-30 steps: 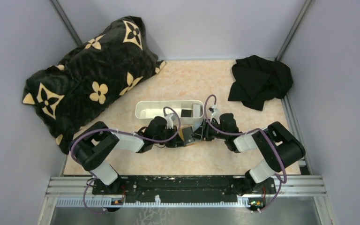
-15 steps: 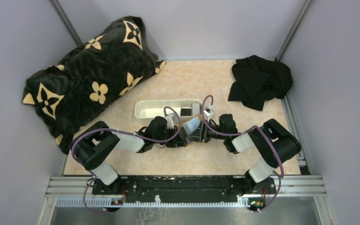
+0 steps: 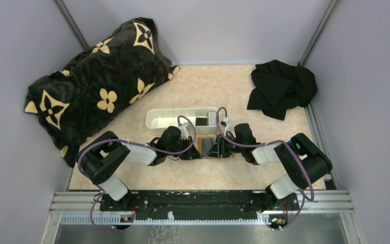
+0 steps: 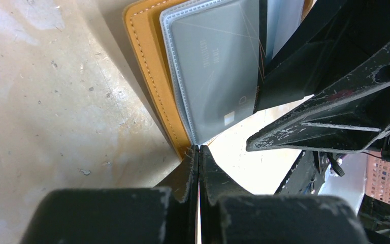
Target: Take the credit cards out of the card holder
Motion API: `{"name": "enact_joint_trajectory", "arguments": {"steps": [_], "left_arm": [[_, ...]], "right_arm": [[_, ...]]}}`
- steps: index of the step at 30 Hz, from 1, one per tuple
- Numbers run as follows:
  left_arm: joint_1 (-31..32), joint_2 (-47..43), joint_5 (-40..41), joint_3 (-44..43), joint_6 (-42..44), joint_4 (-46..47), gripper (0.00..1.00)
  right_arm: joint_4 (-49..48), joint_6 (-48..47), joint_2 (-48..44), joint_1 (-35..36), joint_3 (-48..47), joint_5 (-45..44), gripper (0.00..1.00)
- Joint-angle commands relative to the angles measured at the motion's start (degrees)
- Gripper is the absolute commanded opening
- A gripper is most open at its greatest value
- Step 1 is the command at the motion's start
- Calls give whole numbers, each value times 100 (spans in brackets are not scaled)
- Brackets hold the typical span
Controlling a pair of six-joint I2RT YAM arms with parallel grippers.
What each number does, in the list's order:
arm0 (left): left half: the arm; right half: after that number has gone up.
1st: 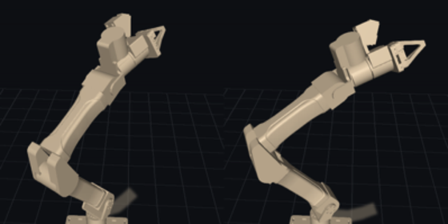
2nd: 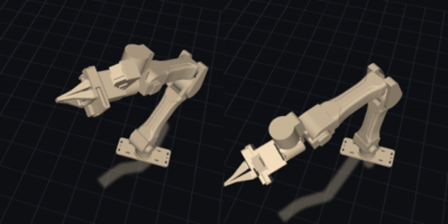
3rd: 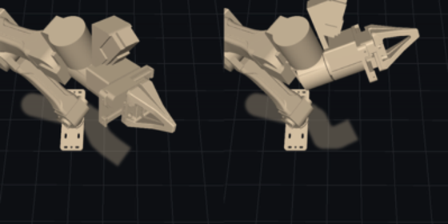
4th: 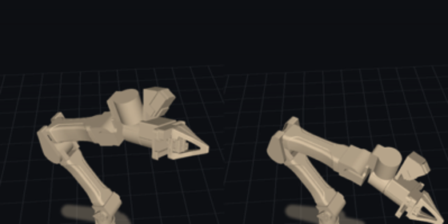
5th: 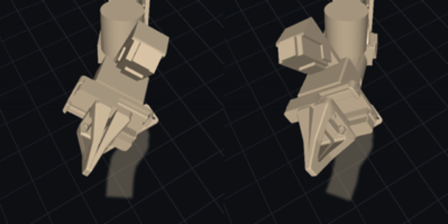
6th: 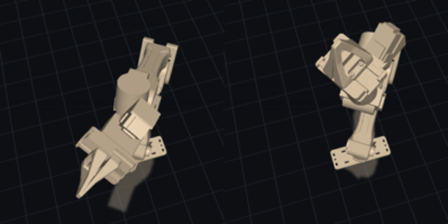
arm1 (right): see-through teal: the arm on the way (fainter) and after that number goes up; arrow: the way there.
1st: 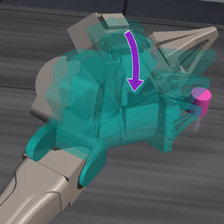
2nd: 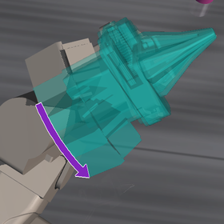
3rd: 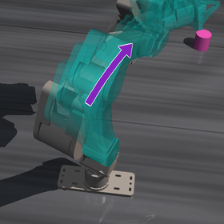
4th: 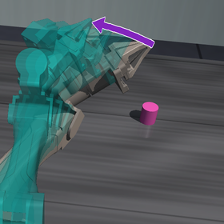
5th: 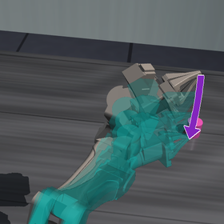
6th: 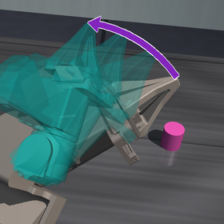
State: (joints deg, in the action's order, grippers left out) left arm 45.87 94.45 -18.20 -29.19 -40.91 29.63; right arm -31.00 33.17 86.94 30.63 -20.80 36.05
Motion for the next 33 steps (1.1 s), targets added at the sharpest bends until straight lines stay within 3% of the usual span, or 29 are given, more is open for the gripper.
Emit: {"name": "enact_joint_trajectory", "arguments": {"steps": [1,13,33], "left_arm": [[28,307,323,103,231,-673,0],[28,389,246,64,237,-629,0],[28,686,49,-174,291,-554,0]], "right_arm": [[307,-120,-247,92,-67,101,35],[82,144,-518,-237,200,330,28],[874,2,-1310,-679,472,28,25]]}}
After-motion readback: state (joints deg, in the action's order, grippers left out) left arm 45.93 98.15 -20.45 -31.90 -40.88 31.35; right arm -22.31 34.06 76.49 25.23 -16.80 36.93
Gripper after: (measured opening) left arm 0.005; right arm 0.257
